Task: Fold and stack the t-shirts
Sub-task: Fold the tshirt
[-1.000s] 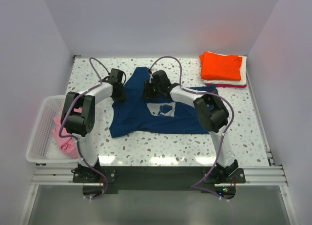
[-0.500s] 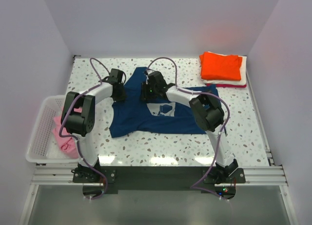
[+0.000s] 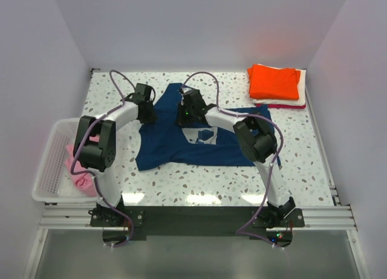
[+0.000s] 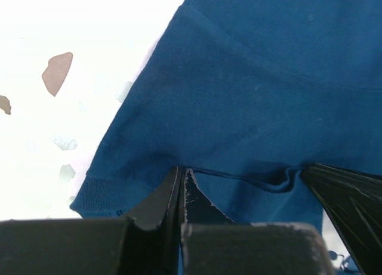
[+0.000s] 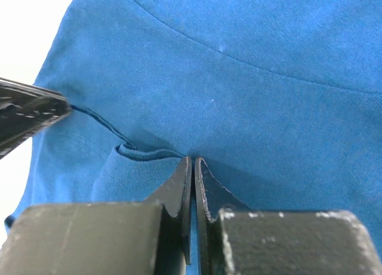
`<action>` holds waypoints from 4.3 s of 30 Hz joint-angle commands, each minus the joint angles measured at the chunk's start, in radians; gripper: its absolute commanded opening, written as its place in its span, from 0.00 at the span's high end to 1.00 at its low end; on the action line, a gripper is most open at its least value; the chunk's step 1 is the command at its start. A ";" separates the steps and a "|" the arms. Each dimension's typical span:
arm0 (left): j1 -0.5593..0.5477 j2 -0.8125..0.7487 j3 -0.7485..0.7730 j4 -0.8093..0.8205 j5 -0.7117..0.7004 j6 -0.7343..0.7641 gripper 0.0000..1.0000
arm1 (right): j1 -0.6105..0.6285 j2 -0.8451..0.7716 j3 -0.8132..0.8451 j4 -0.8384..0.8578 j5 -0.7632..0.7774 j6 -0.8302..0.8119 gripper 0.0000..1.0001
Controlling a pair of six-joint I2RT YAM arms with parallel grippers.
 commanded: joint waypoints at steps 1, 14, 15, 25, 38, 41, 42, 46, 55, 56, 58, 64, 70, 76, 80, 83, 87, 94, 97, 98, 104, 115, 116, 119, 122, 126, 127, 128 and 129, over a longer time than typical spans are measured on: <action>0.006 -0.075 0.042 0.018 0.014 0.003 1.00 | 0.005 -0.069 -0.019 0.015 0.036 0.002 1.00; 0.004 -0.104 0.109 0.000 0.024 0.017 1.00 | 0.007 -0.293 -0.207 0.084 0.139 0.013 1.00; 0.006 -0.104 0.115 0.000 0.026 0.015 1.00 | 0.005 -0.307 -0.216 0.086 0.141 0.011 1.00; 0.004 -0.057 0.212 0.009 0.057 0.011 1.00 | 0.005 -0.352 -0.256 0.086 0.217 0.005 1.00; -0.005 0.035 0.295 0.012 0.106 0.015 1.00 | 0.005 -0.388 -0.287 0.090 0.334 0.003 1.00; -0.005 0.046 0.292 0.016 0.104 0.018 1.00 | 0.002 -0.390 -0.297 0.093 0.352 0.010 1.00; -0.005 0.049 0.292 0.018 0.103 0.017 1.00 | 0.001 -0.388 -0.300 0.093 0.363 0.011 1.00; -0.005 0.070 0.298 0.026 0.101 0.017 1.00 | -0.005 -0.379 -0.302 0.095 0.378 0.011 1.00; -0.005 0.101 0.333 0.041 0.110 0.005 1.00 | -0.025 -0.355 -0.287 0.093 0.377 0.011 1.00; -0.005 0.104 0.338 0.041 0.110 0.005 1.00 | -0.028 -0.353 -0.284 0.095 0.377 0.010 1.00; -0.005 0.109 0.353 0.039 0.113 0.002 1.00 | -0.030 -0.350 -0.277 0.095 0.375 0.008 1.00; -0.005 0.136 0.381 0.027 0.110 0.003 1.00 | -0.038 -0.326 -0.253 0.095 0.369 0.000 1.00; -0.005 0.150 0.379 0.023 0.100 0.006 1.00 | -0.045 -0.298 -0.247 0.092 0.354 -0.003 1.00; 0.001 0.114 0.379 -0.002 0.080 0.014 0.50 | -0.074 -0.275 -0.178 0.015 0.328 -0.017 0.68; 0.001 -0.015 0.256 -0.048 0.006 -0.027 0.35 | -0.082 -0.365 -0.181 -0.103 0.375 -0.024 0.33; 0.001 -0.161 0.090 -0.065 -0.037 -0.095 0.33 | -0.082 -0.468 -0.248 -0.219 0.429 0.008 0.27; 0.001 -0.386 -0.162 -0.059 -0.060 -0.202 0.37 | -0.084 -0.633 -0.441 -0.307 0.452 0.098 0.27; -0.005 -0.587 -0.495 0.127 0.053 -0.251 0.55 | -0.176 -0.887 -0.796 -0.260 0.421 0.184 0.28; -0.008 -0.566 -0.547 0.211 0.099 -0.262 0.59 | -0.272 -0.908 -0.872 -0.238 0.385 0.194 0.29; -0.011 -0.554 -0.547 0.233 0.096 -0.265 0.60 | -0.283 -0.907 -0.888 -0.235 0.387 0.194 0.29; -0.019 -0.451 -0.543 0.300 0.095 -0.271 0.65 | -0.360 -0.878 -0.938 -0.211 0.400 0.213 0.29; -0.017 -0.350 -0.530 0.127 -0.143 -0.324 0.70 | -0.484 -0.855 -1.008 -0.229 0.349 0.215 0.30; -0.014 -0.351 -0.526 0.097 -0.158 -0.327 0.70 | -0.492 -0.847 -0.998 -0.249 0.340 0.217 0.30; 0.000 -0.365 -0.518 0.061 -0.198 -0.324 0.69 | -0.513 -0.824 -0.971 -0.284 0.328 0.211 0.30; 0.012 -0.393 -0.521 0.053 -0.209 -0.317 0.69 | -0.530 -0.809 -0.966 -0.338 0.297 0.209 0.30; 0.012 -0.413 -0.533 0.053 -0.184 -0.308 0.69 | -0.532 -0.864 -1.015 -0.338 0.248 0.230 0.30; 0.012 -0.419 -0.543 0.052 -0.184 -0.310 0.69 | -0.530 -0.872 -1.033 -0.338 0.227 0.236 0.30; 0.012 -0.428 -0.549 0.053 -0.186 -0.310 0.69 | -0.530 -0.879 -1.043 -0.344 0.217 0.246 0.30; 0.012 -0.431 -0.553 0.052 -0.186 -0.311 0.69 | -0.530 -0.888 -1.050 -0.348 0.213 0.253 0.30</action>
